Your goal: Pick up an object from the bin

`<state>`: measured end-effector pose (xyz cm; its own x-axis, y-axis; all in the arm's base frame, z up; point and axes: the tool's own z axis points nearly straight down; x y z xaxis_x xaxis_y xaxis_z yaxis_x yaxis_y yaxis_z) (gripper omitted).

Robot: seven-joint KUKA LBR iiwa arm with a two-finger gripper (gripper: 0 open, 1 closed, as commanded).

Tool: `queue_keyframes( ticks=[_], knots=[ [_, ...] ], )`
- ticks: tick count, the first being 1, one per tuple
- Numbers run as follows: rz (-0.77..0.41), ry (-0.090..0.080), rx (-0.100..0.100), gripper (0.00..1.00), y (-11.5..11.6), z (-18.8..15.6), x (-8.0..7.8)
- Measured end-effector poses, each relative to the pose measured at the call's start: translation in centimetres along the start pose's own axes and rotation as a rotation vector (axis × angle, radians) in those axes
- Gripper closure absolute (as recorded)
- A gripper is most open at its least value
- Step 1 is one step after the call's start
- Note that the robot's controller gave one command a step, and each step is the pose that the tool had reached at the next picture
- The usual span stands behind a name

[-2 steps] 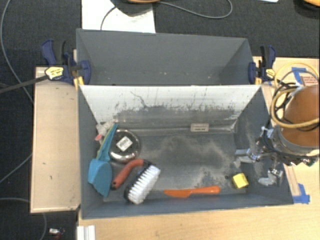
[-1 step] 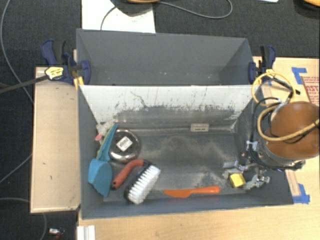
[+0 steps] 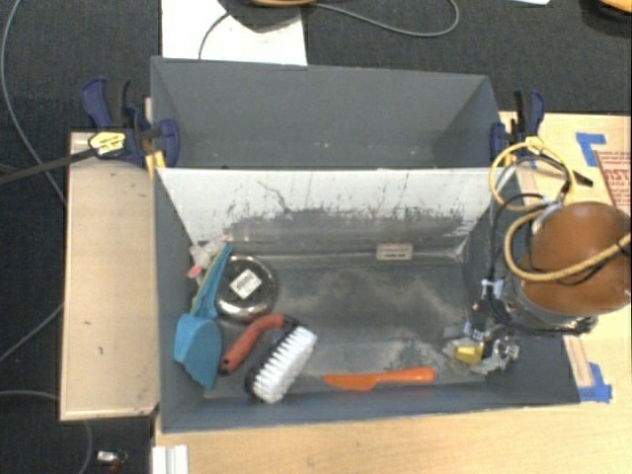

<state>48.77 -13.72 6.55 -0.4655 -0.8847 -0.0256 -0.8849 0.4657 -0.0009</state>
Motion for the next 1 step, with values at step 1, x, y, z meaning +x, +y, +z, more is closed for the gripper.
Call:
queue_keyframes(
  ticks=[1],
  knots=[
    [-0.007,0.002,-0.002,1.0,0.02,-0.21,0.06]
  ],
)
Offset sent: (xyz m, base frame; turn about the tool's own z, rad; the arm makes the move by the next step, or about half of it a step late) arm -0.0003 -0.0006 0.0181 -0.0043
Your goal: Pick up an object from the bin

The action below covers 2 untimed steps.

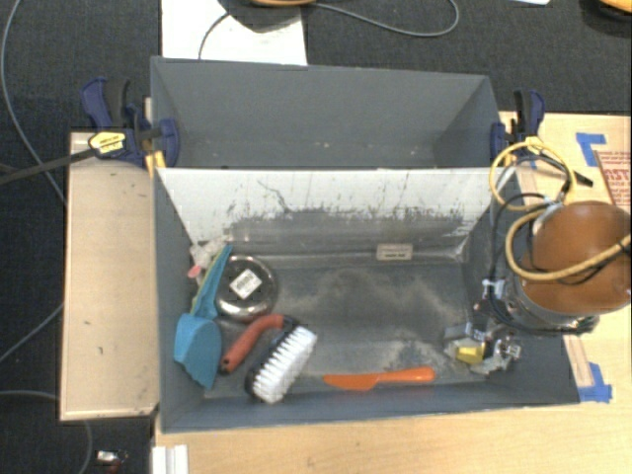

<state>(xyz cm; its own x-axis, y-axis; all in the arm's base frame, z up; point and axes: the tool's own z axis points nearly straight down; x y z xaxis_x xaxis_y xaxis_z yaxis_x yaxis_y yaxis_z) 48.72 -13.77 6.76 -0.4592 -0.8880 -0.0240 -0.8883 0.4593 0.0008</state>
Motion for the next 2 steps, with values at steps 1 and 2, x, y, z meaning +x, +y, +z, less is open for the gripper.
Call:
queue_keyframes(
  ticks=[1,2],
  knots=[
    [0.001,0.002,0.002,1.0,-0.02,-0.84,0.07],
    [0.004,-0.005,0.005,1.0,-0.03,-1.73,-0.23]
  ],
)
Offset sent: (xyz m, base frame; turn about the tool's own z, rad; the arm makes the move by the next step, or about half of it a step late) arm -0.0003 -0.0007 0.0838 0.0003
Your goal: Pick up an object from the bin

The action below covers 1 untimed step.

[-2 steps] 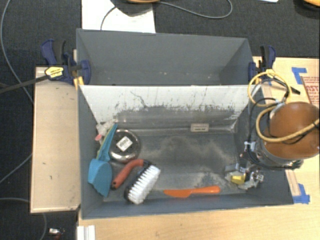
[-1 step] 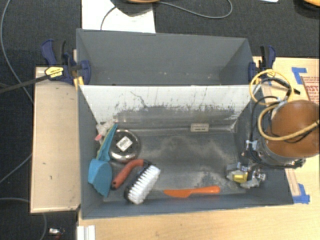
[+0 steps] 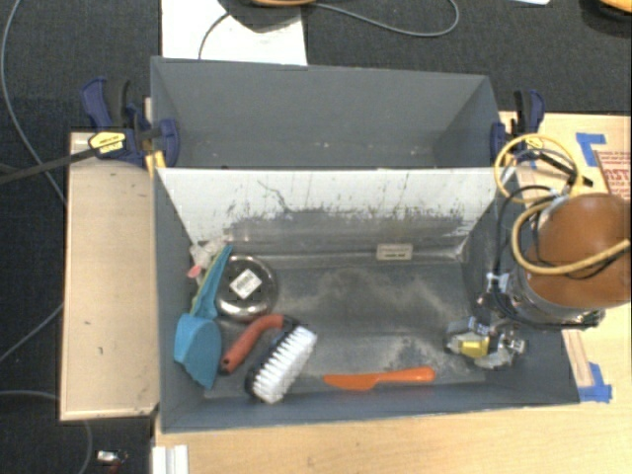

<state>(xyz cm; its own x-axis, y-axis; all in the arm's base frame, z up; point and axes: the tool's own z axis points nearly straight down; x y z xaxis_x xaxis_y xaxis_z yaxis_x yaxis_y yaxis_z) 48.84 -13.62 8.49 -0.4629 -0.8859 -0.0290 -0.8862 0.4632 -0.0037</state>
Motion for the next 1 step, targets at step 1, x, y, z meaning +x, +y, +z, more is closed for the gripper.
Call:
queue_keyframes(
  ticks=[1],
  knots=[
    [0.004,0.001,-0.001,1.0,0.02,-1.48,0.01]
  ],
)
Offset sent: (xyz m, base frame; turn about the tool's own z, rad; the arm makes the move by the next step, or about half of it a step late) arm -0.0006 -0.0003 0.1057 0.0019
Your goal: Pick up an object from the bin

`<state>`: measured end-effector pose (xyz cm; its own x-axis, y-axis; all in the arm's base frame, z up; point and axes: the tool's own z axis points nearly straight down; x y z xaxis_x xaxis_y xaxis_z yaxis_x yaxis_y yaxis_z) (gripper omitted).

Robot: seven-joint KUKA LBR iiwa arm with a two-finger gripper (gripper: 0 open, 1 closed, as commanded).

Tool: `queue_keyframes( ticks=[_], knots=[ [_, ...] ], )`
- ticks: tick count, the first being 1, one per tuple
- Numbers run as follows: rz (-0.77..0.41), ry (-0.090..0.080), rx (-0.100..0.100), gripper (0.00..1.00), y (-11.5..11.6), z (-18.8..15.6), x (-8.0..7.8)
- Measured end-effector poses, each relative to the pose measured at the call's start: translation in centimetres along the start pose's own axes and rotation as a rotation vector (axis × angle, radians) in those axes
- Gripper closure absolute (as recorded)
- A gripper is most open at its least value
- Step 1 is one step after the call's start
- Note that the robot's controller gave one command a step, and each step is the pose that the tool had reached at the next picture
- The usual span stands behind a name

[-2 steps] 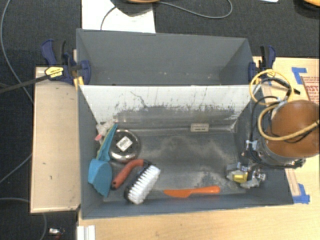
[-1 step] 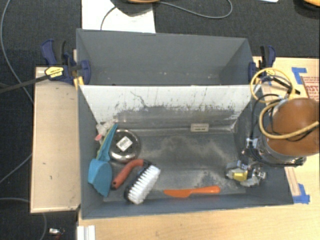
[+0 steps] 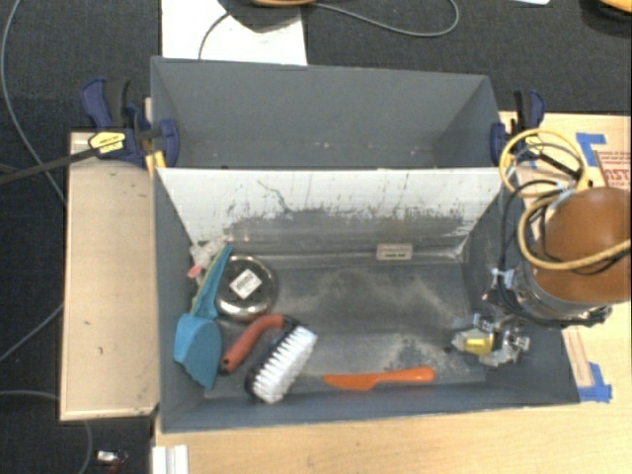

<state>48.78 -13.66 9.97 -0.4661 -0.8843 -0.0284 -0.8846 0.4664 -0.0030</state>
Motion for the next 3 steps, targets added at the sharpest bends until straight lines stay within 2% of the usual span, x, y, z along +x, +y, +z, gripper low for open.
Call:
queue_keyframes(
  ticks=[1,2,3],
  knots=[
    [0.006,0.001,-0.01,1.0,0.2,-2.9,-0.1],
    [0.007,0.0,-0.001,1.0,0.0,-6.3,-0.2],
    [0.01,-0.001,0.0,1.0,0.0,-7.7,-0.3]
  ],
)
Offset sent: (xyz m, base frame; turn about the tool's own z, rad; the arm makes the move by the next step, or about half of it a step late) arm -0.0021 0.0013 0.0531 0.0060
